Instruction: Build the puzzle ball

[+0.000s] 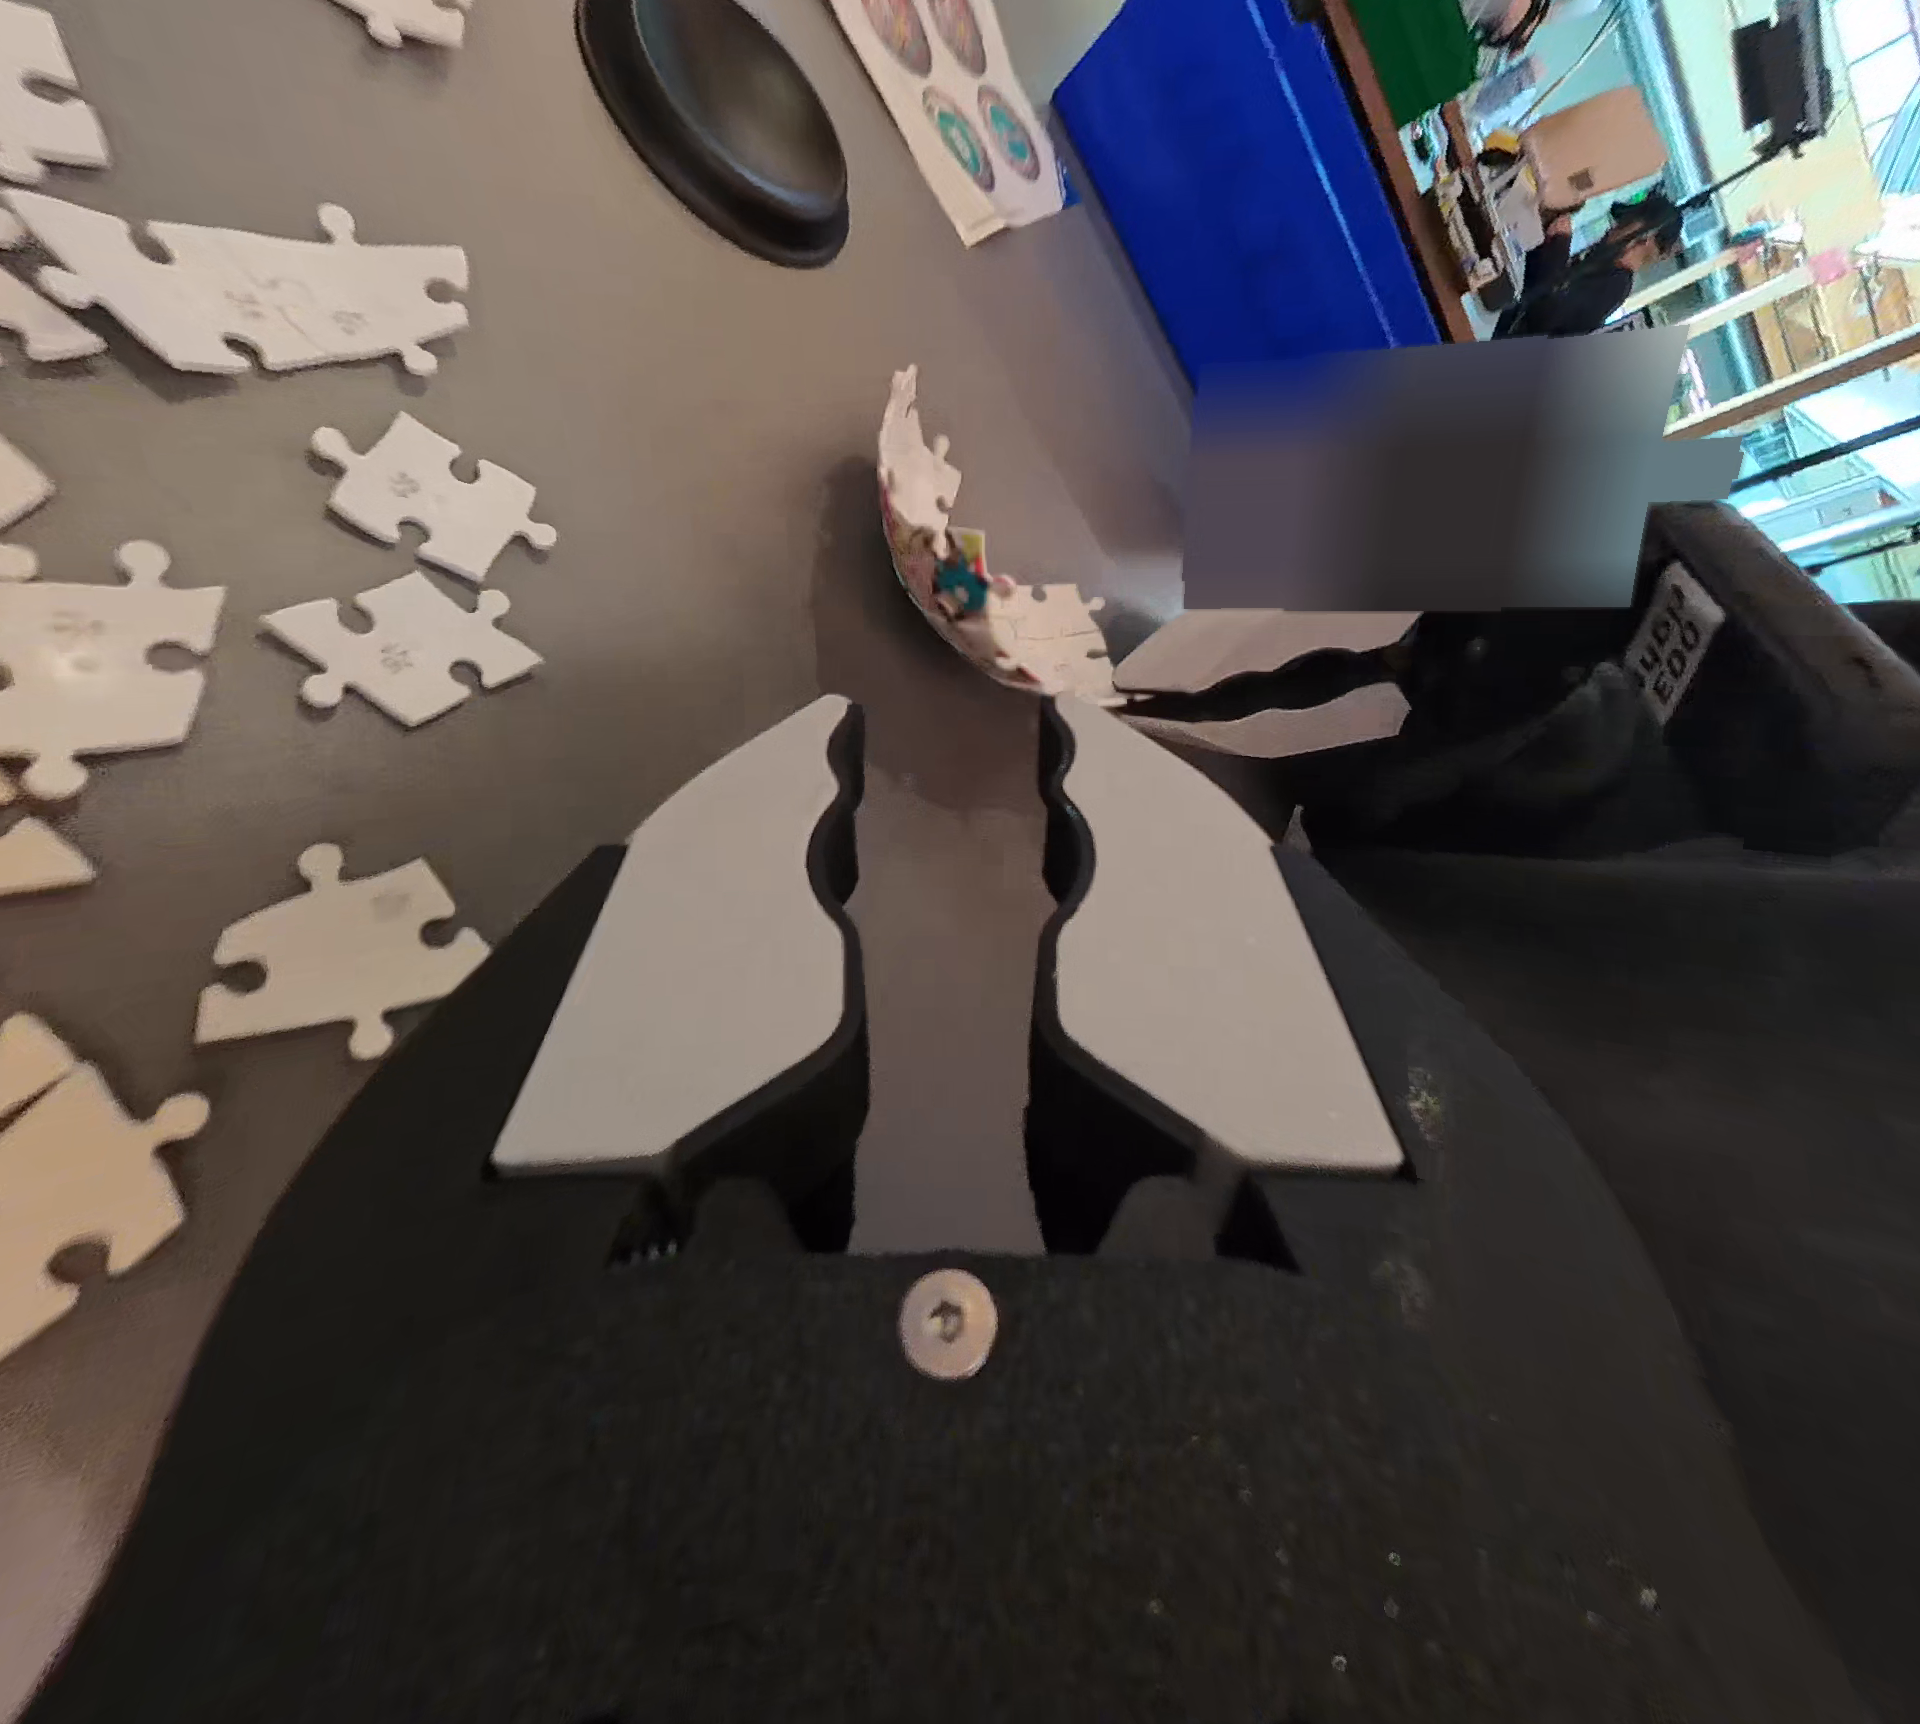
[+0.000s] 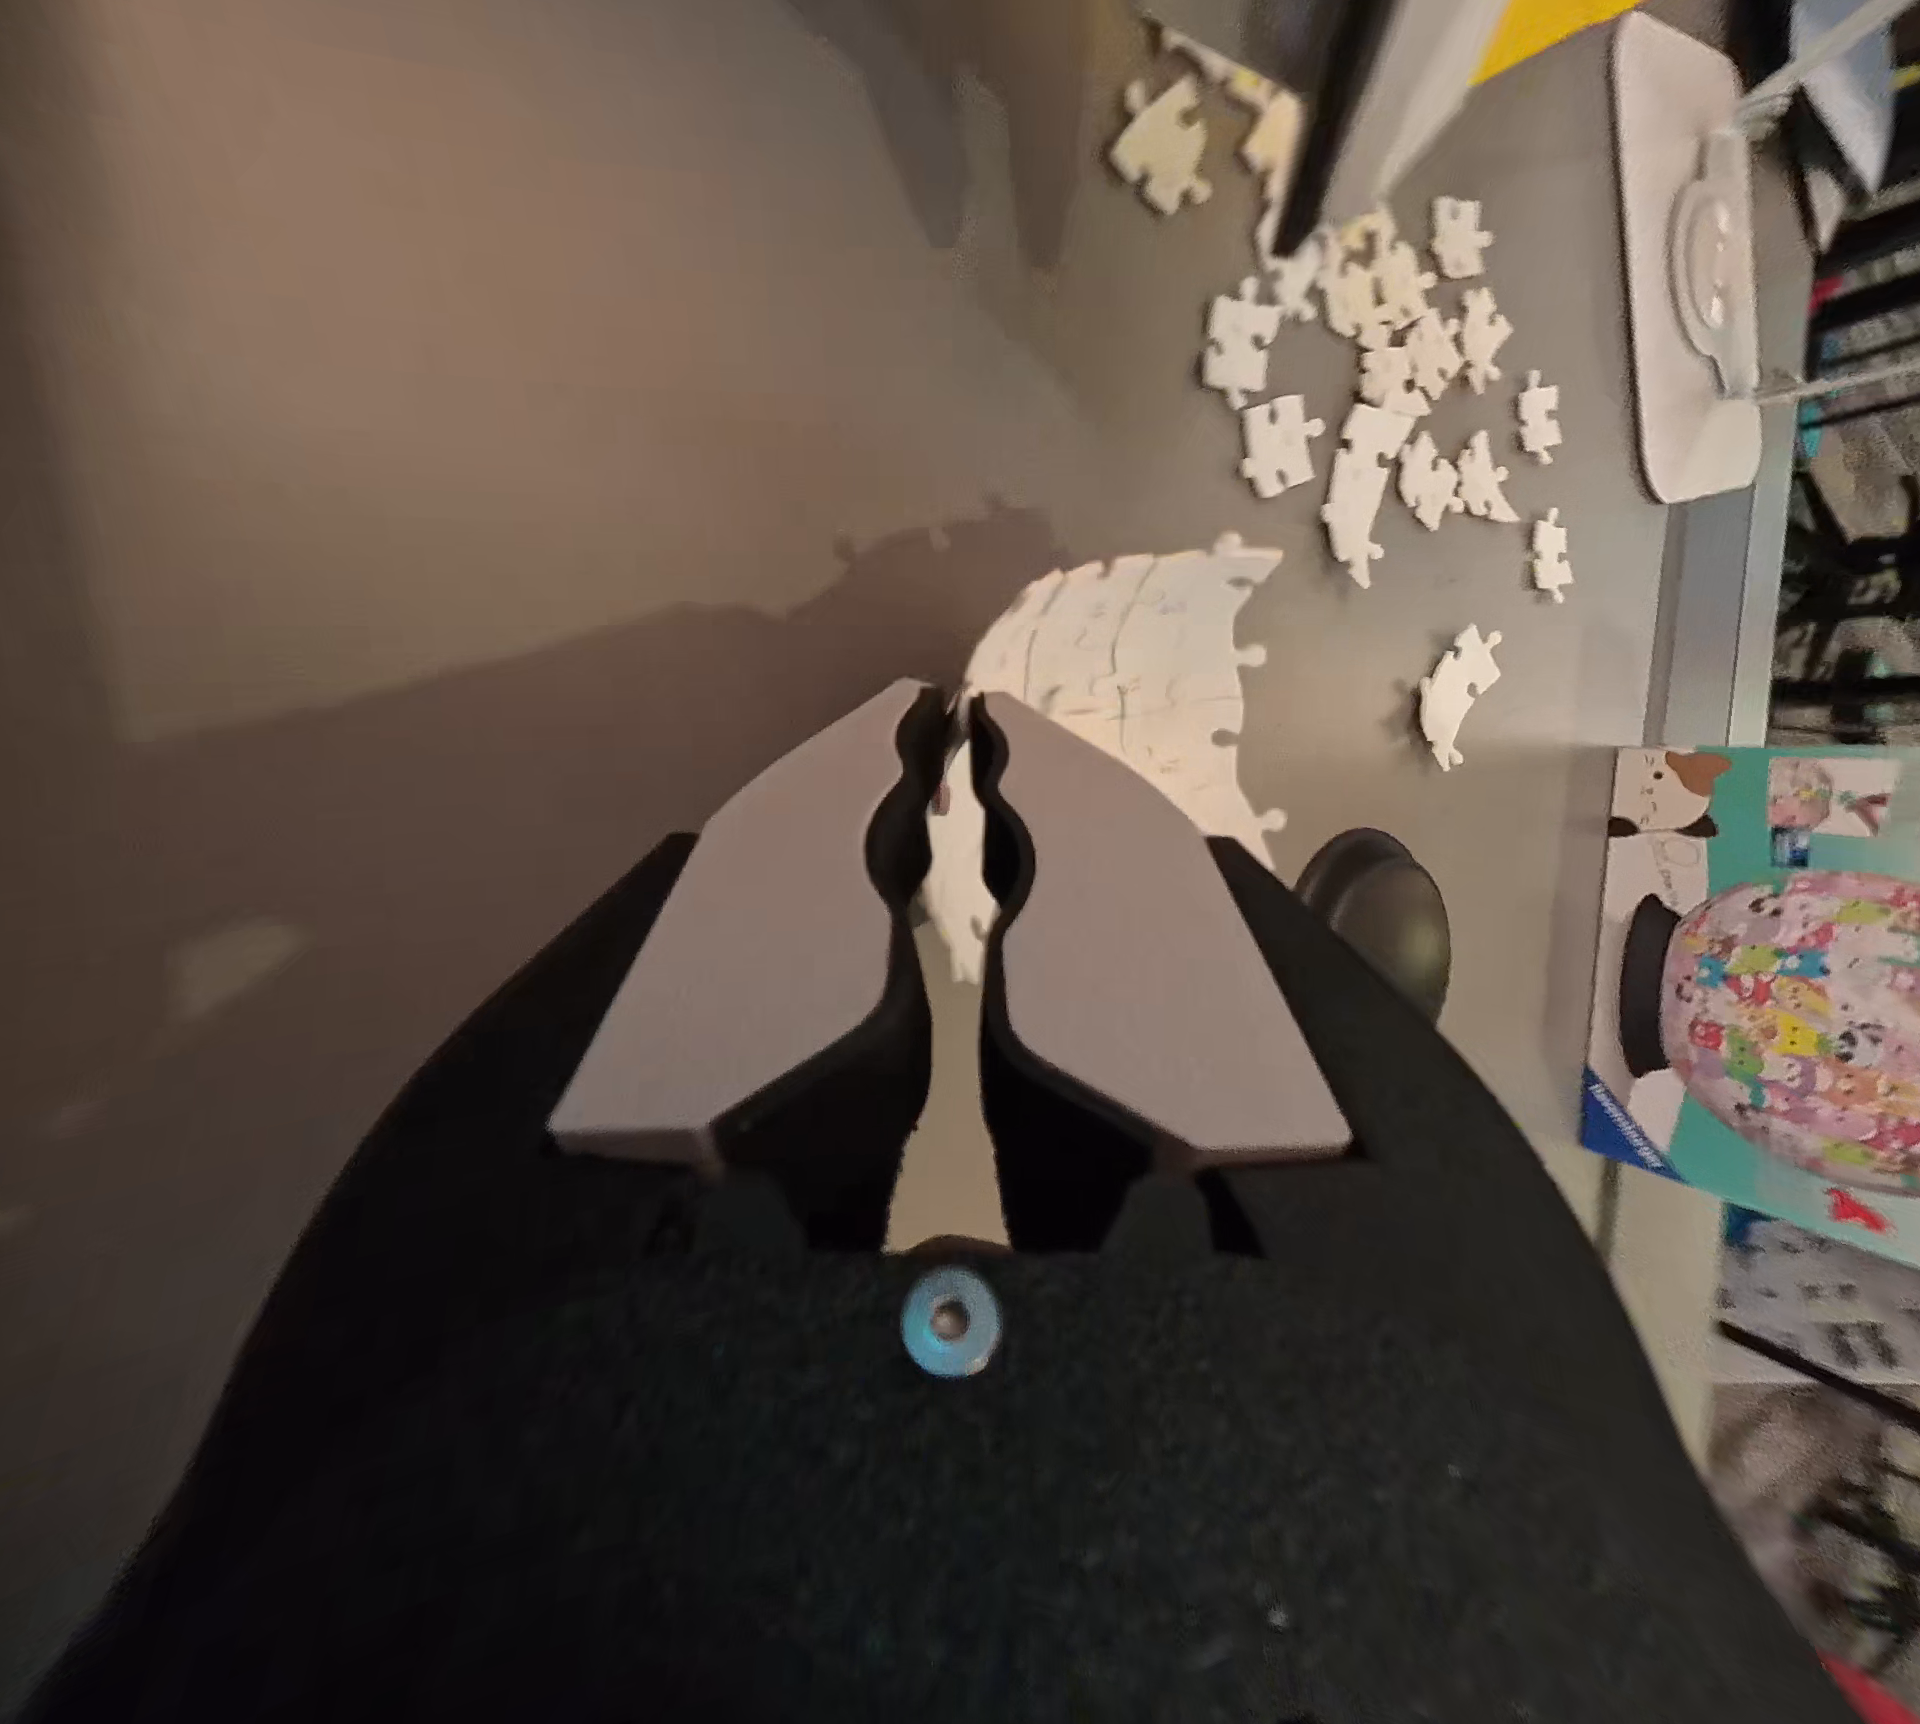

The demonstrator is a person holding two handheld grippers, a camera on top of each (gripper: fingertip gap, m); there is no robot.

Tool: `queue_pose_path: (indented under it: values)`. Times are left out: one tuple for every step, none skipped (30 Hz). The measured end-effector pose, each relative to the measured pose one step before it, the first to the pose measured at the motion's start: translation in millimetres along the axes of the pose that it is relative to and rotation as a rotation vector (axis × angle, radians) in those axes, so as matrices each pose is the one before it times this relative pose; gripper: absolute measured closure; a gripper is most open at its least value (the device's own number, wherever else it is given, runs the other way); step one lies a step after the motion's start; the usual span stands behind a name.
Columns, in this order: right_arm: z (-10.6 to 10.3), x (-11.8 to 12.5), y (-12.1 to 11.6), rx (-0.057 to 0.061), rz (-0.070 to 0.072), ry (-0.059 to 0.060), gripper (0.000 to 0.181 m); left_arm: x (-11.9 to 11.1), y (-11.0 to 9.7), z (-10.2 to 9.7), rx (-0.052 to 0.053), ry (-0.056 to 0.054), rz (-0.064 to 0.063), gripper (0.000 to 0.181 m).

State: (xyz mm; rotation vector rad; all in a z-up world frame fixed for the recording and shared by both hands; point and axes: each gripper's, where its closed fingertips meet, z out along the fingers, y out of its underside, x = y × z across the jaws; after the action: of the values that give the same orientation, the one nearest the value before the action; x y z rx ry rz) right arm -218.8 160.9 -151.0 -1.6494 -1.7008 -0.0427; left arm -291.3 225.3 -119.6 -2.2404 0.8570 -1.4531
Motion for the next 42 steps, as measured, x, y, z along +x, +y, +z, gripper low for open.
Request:
queue_pose_path:
  values:
    - [-1.04, 1.69, -3.96, 0.0268, 0.0464, 0.0019, 0.177, 2.66, 0.55, -4.96, 0.0152, -0.001, 0.005, 0.149]
    - [-0.85, 0.7, -4.28, 0.0299, 0.0426, -0.001, 0.177, 3.1, 2.13, -2.42, 0.0045, 0.0037, 0.0004, 0.147]
    - [-0.34, 1.85, -3.77, 0.0278, 0.0372, 0.0102, 0.177, 3.23, 3.2, -0.1, -0.003, 0.0054, -0.0018, 0.146]
    - [-0.06, 1.32, -2.69, 0.0201, 0.0296, 0.0113, 0.178, 2.94, 3.43, 1.95, -0.0052, 0.0038, -0.0015, 0.144]
    - [0.18, -0.1, -1.81, 0.0154, 0.0175, 0.0046, 0.178, 2.99, 3.67, 3.48, -0.0096, 0.006, -0.0013, 0.143]
    - [0.05, 0.66, -1.32, 0.0115, 0.0083, 0.0143, 0.178, 2.72, 3.81, 4.45, -0.016, 0.0065, -0.001, 0.143]
    - [0.02, -0.02, -2.05, 0.0148, 0.0037, 0.0123, 0.178, 1.34, 3.04, 5.02, -0.0159, -0.0009, -0.0046, 0.142]
    - [0.51, -1.39, -2.05, 0.0144, 0.0028, 0.0029, 0.179, 1.7, 1.63, 5.13, -0.0127, 0.005, -0.008, 0.141]
    - [1.25, -1.3, -0.94, 0.0031, 0.0054, 0.0003, 0.179, 3.36, 0.73, 5.21, -0.0109, 0.0174, -0.0078, 0.139]
    - [1.84, -0.41, 0.01, -0.0038, 0.0056, 0.0045, 0.179, 3.04, 0.53, 4.86, -0.0114, 0.0166, -0.0106, 0.138]
    - [2.03, -0.92, 0.37, -0.0071, -0.0018, 0.0014, 0.179, 2.05, 0.67, 4.41, -0.0119, 0.0121, -0.0098, 0.136]
    - [1.87, -0.63, 0.33, -0.0076, -0.0061, 0.0016, 0.179, 1.1, 0.89, 4.05, -0.0097, 0.0056, -0.006, 0.136]
    - [1.42, 0.04, -0.41, -0.0038, -0.0026, 0.0049, 0.178, -0.94, 1.08, 3.41, -0.0087, -0.0049, -0.0097, 0.136]
    - [1.0, 0.08, -1.28, 0.0038, 0.0046, 0.0026, 0.178, -1.7, 0.72, 2.81, -0.0053, -0.0066, -0.0128, 0.137]
    - [0.79, -0.56, -1.67, 0.0068, 0.0098, -0.0054, 0.178, -2.29, -0.35, 1.88, 0.0024, -0.0066, -0.0145, 0.139]
    - [0.73, -0.29, -1.49, 0.006, 0.0101, -0.0039, 0.178, -3.25, -0.62, 0.7, 0.0047, -0.0118, -0.0187, 0.141]
    - [0.63, -0.11, -1.13, 0.0052, 0.0055, -0.0023, 0.178, -3.4, -0.61, 0.21, 0.0043, -0.013, -0.0171, 0.141]
    - [0.59, -0.12, -0.84, 0.0025, -0.0014, 0.0001, 0.178, -2.49, -0.18, -0.06, 0.0014, -0.009, -0.0116, 0.143]
    - [0.75, 0.69, -0.57, -0.0002, -0.0038, 0.0057, 0.178, -1.68, 0.59, 0.02, -0.0041, -0.006, -0.0078, 0.146]
    - [0.64, 0.13, -1.24, 0.0024, -0.0001, 0.0017, 0.178, -0.84, 1.09, 0.18, -0.0066, -0.002, -0.0044, 0.152]
    - [0.62, -0.94, -1.8, 0.0061, 0.0023, -0.0048, 0.178, -0.53, 0.73, 0.24, -0.0039, -0.0008, -0.006, 0.155]
    - [0.91, -0.94, -1.71, 0.0043, 0.0021, -0.0038, 0.178, -0.34, 0.0, -0.03, 0.0019, 0.0003, -0.0104, 0.158]
    - [1.16, -0.59, -1.12, 0.0002, 0.0011, 0.001, 0.178, -0.6, -0.11, -0.03, 0.0022, -0.0014, -0.0139, 0.16]
    - [1.09, -1.22, -0.79, -0.0011, -0.002, -0.0007, 0.177, -0.9, 0.44, -0.12, -0.0027, -0.0032, -0.015, 0.16]
    - [1.03, -1.07, -0.48, -0.0021, -0.0053, 0.0015, 0.177, -1.0, 0.84, -0.02, -0.0049, -0.0032, -0.0123, 0.161]
    - [0.72, -0.51, -0.6, 0.001, -0.0044, 0.0048, 0.177, -0.96, 1.07, 0.1, -0.0054, -0.0031, -0.0119, 0.163]
    - [0.39, -0.73, -1.18, 0.0073, 0.0004, 0.0021, 0.177, -0.36, 0.69, -0.04, -0.0026, -0.0002, -0.0111, 0.164]
    - [0.06, -0.88, -1.94, 0.0128, 0.0037, -0.0018, 0.177, 0.45, 0.57, 0.02, -0.002, 0.0042, -0.0076, 0.165]
    - [-0.54, -1.53, -2.24, 0.0159, 0.0038, -0.007, 0.176, 0.96, 0.75, 0.11, -0.0045, 0.0051, -0.0013, 0.166]
    - [-1.42, -1.08, -2.21, 0.0159, 0.0043, -0.0057, 0.175, 0.65, 0.56, -0.11, -0.0054, 0.0003, 0.0032, 0.167]
    - [-2.41, -0.23, -1.66, 0.0141, 0.0081, -0.0018, 0.171, 0.12, 0.48, -0.4, -0.0047, -0.0046, 0.0059, 0.167]
    - [-3.87, 0.24, -1.27, 0.0158, 0.0131, -0.0051, 0.167, 0.13, -0.19, -0.78, -0.0012, -0.0058, 0.0058, 0.167]
    - [-5.49, 0.7, -1.6, 0.0251, 0.0211, -0.0095, 0.166, 0.04, -0.62, -0.88, 0.0021, -0.0049, 0.0043, 0.168]
    - [-6.93, 1.11, -2.17, 0.0387, 0.032, -0.0158, 0.166, 0.11, -0.49, -1.15, 0.0019, -0.0036, 0.004, 0.168]
    - [-7.31, 2.72, -1.71, 0.0423, 0.046, -0.0149, 0.166, -0.14, -0.07, -0.84, -0.0003, -0.0029, 0.0031, 0.169]
    - [-6.73, 4.48, 0.33, 0.034, 0.0606, -0.0113, 0.165, -0.53, 0.19, -0.5, -0.0013, -0.0023, 0.0015, 0.17]
    - [-5.2, 5.58, 2.7, 0.0226, 0.0709, -0.0109, 0.164, -0.76, 0.24, -0.05, -0.0003, -0.0017, -0.0002, 0.17]
    - [-3.33, 6.13, 5.41, 0.0016, 0.0766, -0.0095, 0.16, -0.85, 0.45, 0.1, 0.0004, -0.0031, -0.0006, 0.171]
    - [-0.76, 4.91, 7.7, -0.0189, 0.0727, -0.0135, 0.16, -0.68, 0.7, 0.41, -0.0001, -0.0034, -0.0011, 0.171]
    - [1.38, 3.16, 9.44, -0.0425, 0.0625, -0.015, 0.16, -0.69, 0.56, 0.49, 0.0019, -0.004, -0.0019, 0.172]
    - [2.63, -1.82, 7.32, -0.0423, 0.0493, -0.0281, 0.16, -0.71, 0.3, 0.28, 0.0031, -0.0064, -0.0021, 0.172]
    - [1.92, -2.86, 1.65, -0.0223, 0.0243, -0.0077, 0.163, -1.13, -0.03, 0.05, 0.0046, -0.0105, -0.0022, 0.172]
